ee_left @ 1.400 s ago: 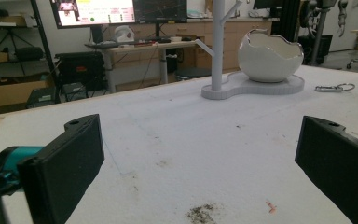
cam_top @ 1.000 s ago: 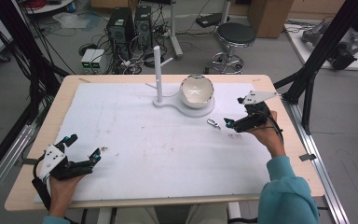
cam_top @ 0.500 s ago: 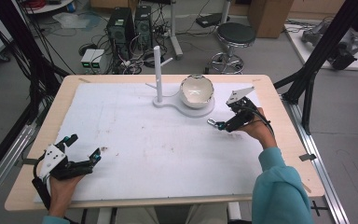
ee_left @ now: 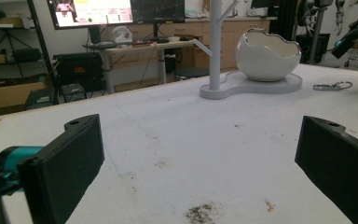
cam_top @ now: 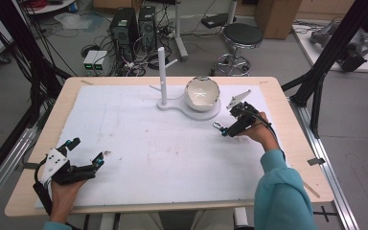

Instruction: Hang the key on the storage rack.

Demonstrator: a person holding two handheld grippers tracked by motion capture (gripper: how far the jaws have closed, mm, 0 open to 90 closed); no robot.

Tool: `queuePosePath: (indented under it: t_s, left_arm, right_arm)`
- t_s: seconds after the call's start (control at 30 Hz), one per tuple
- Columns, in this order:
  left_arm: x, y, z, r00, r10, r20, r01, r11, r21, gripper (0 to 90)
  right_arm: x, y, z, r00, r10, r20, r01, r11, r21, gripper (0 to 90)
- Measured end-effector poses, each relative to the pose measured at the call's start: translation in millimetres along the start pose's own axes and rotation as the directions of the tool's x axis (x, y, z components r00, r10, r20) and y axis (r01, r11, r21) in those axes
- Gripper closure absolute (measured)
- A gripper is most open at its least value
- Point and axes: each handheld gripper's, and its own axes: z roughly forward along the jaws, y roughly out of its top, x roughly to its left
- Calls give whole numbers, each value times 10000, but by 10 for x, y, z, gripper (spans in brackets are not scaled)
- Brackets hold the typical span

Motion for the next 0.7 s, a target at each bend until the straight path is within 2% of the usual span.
queuePosePath:
  t_s: [0.2, 0.23, 0.37, 0.4, 0.43, 0.47, 0.53, 0.6, 0.63, 0.7]
  left_arm:
    - [-1, -1, 2, 10000, -24, 7, 24, 10000, -13, 17]
    - [-1, -1, 1, 10000, -25, 7, 25, 10000, -8, 17]
    - [1, -1, 1, 10000, -35, 22, 35, 10000, -3, 17]
    - [0, -1, 1, 10000, -41, 30, 41, 10000, -3, 17]
    - [0, -1, 1, 10000, -27, 23, 27, 10000, -4, 17]
    - [-1, 0, 2, 10000, -12, 33, 12, 10000, -6, 17]
    - [0, -1, 2, 10000, -25, 25, 25, 10000, -8, 17]
    - [-1, -1, 2, 10000, -38, 33, 38, 10000, -6, 17]
    - [0, -1, 2, 10000, -31, 37, 31, 10000, -2, 17]
    - [-1, 0, 2, 10000, -9, 35, 9, 10000, -6, 17]
  right_arm:
    - [-6, -7, 73, 10000, 74, -50, -72, 9991, 425, 71]
    - [-3, -4, 100, 10000, 51, -66, -47, 9984, 556, 143]
    - [7, 9, 116, 9999, 98, -108, -90, 9974, 711, 202]
    - [13, 13, 130, 9993, 231, -293, -206, 9964, 824, 244]
    - [13, 13, 130, 9993, 231, -293, -206, 9964, 824, 244]
    - [17, 16, 146, 9994, 260, -237, -236, 9949, 985, 288]
    - [19, 17, 152, 9994, 276, -213, -253, 9945, 1019, 302]
    - [23, 20, 171, 9992, 389, -130, -369, 9915, 1244, 379]
    - [23, 20, 171, 9992, 389, -130, -369, 9915, 1244, 379]
    - [30, 26, 187, 9990, 444, 41, -446, 9893, 1389, 451]
